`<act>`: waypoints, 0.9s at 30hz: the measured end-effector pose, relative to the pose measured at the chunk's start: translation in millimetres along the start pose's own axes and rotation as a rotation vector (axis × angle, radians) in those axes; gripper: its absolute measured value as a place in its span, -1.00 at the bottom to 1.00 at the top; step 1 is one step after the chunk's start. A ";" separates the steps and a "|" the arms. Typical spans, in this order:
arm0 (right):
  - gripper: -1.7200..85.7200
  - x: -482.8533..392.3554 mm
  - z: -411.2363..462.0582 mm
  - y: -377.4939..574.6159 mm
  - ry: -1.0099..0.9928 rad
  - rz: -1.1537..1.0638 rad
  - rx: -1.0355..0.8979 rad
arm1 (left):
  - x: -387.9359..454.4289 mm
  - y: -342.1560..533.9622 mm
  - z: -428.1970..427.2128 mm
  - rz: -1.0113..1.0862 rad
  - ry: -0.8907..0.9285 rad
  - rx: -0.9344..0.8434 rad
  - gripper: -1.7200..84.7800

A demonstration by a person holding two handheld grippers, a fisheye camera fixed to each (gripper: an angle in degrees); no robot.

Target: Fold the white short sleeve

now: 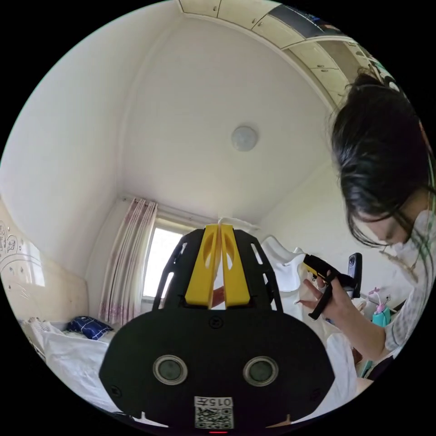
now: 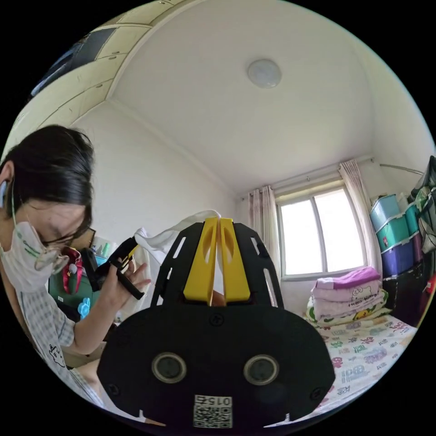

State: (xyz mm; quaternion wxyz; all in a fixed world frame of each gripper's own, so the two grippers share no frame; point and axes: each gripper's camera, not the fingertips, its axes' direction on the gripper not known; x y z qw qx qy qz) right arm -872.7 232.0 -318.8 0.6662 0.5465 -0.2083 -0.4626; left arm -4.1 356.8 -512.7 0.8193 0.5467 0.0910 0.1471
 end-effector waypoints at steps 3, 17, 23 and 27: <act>-0.97 46.8 54.5 57.2 0.064 0.029 -0.099 | -29.9 42.4 50.4 -0.032 -0.083 -0.099 -0.98; -0.96 322.0 336.1 502.7 0.238 0.302 -0.869 | -192.2 328.9 288.6 -0.131 -0.314 -0.870 -0.96; -0.88 405.3 365.3 677.8 0.261 0.504 -1.154 | -240.0 417.3 356.7 -0.158 -0.317 -1.220 -0.83; -0.76 440.2 362.3 730.4 0.278 0.494 -1.195 | -269.7 425.3 395.2 -0.321 -0.262 -1.256 -0.72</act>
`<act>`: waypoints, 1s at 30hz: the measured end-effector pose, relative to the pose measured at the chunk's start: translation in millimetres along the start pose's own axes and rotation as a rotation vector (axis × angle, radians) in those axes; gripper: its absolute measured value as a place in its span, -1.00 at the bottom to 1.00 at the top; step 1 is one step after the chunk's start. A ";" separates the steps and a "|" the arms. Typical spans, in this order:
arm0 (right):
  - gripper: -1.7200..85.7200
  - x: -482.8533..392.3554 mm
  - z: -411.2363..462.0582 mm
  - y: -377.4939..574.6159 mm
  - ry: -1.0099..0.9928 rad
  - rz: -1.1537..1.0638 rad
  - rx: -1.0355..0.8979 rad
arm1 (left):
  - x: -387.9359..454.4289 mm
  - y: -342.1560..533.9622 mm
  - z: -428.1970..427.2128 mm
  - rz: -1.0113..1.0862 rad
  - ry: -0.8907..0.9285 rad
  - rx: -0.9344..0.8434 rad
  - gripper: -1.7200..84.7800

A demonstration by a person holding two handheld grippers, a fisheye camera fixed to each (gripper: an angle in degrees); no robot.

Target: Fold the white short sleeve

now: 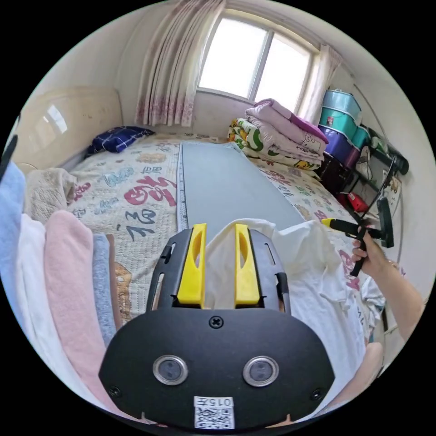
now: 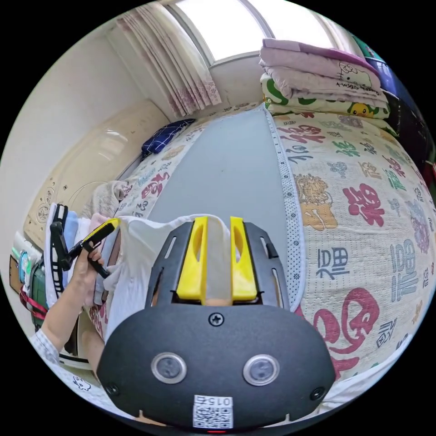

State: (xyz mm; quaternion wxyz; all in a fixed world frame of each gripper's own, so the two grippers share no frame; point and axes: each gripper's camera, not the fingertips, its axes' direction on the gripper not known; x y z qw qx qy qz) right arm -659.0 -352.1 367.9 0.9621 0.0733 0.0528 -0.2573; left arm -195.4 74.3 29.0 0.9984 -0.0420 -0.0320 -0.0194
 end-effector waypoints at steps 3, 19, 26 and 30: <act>-0.72 24.1 4.3 4.8 0.034 -0.004 0.032 | 5.0 -23.5 -19.2 -0.010 0.001 0.082 -0.68; -0.68 41.4 114.2 201.4 0.020 -0.497 -0.437 | 14.2 -43.0 -10.6 -0.075 -0.234 -0.377 -0.70; -0.73 71.3 148.3 218.3 0.109 -0.553 -0.450 | 27.6 -85.3 22.8 -0.092 -0.251 -0.484 -0.69; -0.74 77.2 160.1 227.1 0.160 -0.626 -0.459 | 44.8 -99.4 19.8 -0.042 -0.264 -0.494 -0.71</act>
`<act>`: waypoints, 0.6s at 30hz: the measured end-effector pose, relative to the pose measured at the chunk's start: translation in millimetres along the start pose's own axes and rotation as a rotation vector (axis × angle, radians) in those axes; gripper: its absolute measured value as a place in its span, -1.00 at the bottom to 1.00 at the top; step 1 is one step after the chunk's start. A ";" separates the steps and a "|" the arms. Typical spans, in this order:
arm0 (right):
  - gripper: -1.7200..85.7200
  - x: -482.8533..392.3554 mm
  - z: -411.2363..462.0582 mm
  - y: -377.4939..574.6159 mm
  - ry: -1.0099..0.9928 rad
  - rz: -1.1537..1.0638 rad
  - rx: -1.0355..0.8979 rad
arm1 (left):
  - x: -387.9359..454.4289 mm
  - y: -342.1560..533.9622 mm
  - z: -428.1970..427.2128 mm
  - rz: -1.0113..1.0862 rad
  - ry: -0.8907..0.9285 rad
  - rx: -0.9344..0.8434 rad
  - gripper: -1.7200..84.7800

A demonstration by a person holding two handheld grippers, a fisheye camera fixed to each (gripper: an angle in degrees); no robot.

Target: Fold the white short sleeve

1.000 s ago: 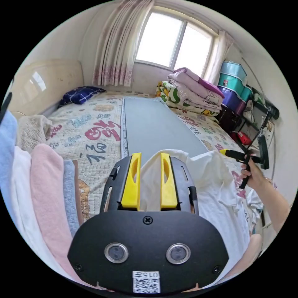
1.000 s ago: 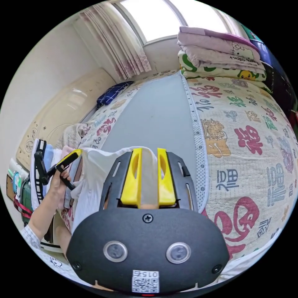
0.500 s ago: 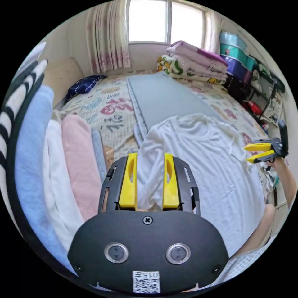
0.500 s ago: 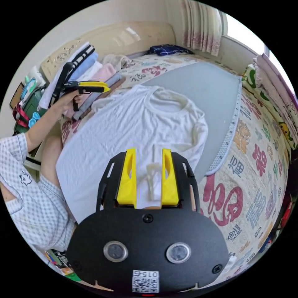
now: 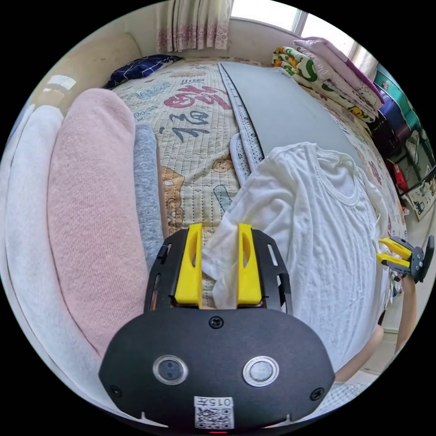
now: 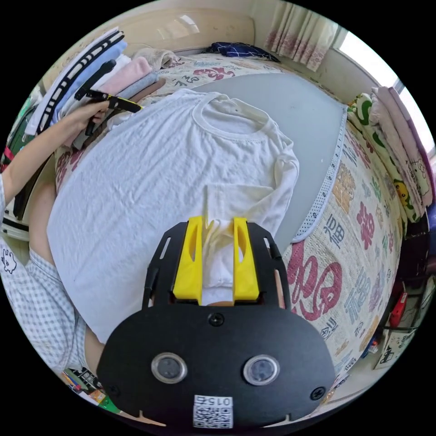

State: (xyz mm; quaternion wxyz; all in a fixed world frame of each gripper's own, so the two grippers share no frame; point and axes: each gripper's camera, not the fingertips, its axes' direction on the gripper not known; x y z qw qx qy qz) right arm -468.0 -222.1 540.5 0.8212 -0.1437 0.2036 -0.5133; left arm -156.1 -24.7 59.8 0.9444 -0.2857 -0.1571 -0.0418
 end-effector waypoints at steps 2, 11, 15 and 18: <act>-0.80 14.3 4.8 2.2 -0.025 0.033 -0.002 | 6.0 -3.1 -9.0 0.010 0.000 0.001 -0.76; -0.92 187.0 -52.6 82.3 -0.002 0.571 0.242 | 28.7 -12.9 -75.5 -0.036 -0.166 0.174 -0.98; -0.97 261.3 -47.1 136.7 0.058 0.839 0.223 | 26.3 -18.3 -91.3 -0.153 -0.176 0.223 -0.98; -0.97 287.2 -26.6 158.9 0.047 0.951 0.126 | 35.1 -29.2 -87.9 -0.118 -0.201 0.136 -0.96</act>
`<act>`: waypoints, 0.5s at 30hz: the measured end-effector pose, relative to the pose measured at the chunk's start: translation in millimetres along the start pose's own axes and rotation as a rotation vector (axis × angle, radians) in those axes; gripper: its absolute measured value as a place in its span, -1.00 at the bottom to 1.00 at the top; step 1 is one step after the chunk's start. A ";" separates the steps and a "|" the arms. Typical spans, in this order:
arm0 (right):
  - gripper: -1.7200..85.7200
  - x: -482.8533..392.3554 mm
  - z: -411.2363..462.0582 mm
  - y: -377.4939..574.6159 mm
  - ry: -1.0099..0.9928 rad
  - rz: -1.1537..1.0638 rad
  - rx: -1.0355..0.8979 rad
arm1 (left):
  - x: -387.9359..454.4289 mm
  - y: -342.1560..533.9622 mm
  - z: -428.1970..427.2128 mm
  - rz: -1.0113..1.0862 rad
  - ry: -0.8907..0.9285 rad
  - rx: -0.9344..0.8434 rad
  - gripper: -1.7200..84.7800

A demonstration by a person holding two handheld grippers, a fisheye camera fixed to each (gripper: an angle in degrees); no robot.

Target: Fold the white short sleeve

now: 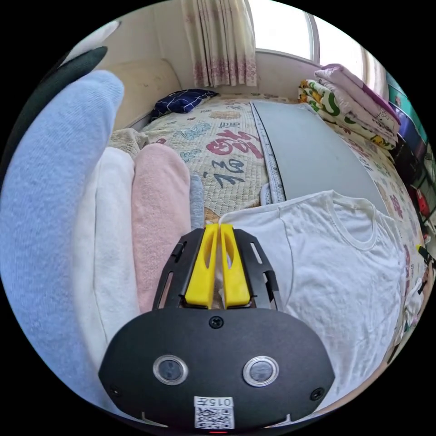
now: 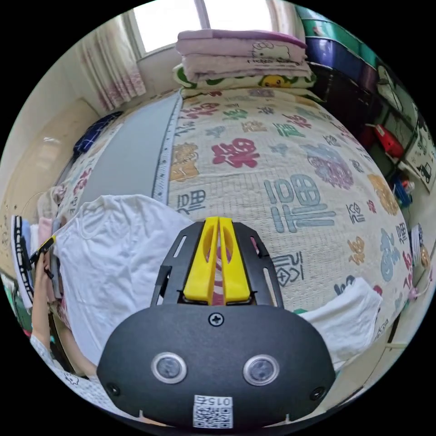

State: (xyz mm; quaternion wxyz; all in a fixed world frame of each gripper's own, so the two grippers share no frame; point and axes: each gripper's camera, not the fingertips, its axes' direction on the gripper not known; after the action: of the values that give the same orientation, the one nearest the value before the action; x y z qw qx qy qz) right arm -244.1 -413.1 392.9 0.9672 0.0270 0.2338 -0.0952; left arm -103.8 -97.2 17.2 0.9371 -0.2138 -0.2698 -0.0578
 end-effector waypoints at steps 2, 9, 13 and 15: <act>-0.97 4.1 -1.6 3.3 -0.043 0.000 0.039 | 0.9 0.7 -9.2 0.005 0.020 0.024 -0.94; -0.97 -105.4 -20.6 0.2 -0.171 -0.408 0.087 | 47.3 7.7 -80.9 0.179 0.041 0.333 -0.91; -0.97 -171.6 -3.6 -4.3 -0.190 -0.561 0.002 | 83.6 -17.6 -73.2 0.312 0.301 0.264 -0.95; -0.98 -201.8 17.4 -7.5 -0.108 -0.596 -0.056 | 103.5 -35.8 -48.5 0.325 0.334 0.166 -0.96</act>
State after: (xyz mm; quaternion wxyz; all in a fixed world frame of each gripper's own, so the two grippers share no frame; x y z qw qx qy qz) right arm -413.9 -387.5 500.6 0.9081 -0.0744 0.1820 -0.3696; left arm -0.8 -149.7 48.3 0.9801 -0.1639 -0.0769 0.0815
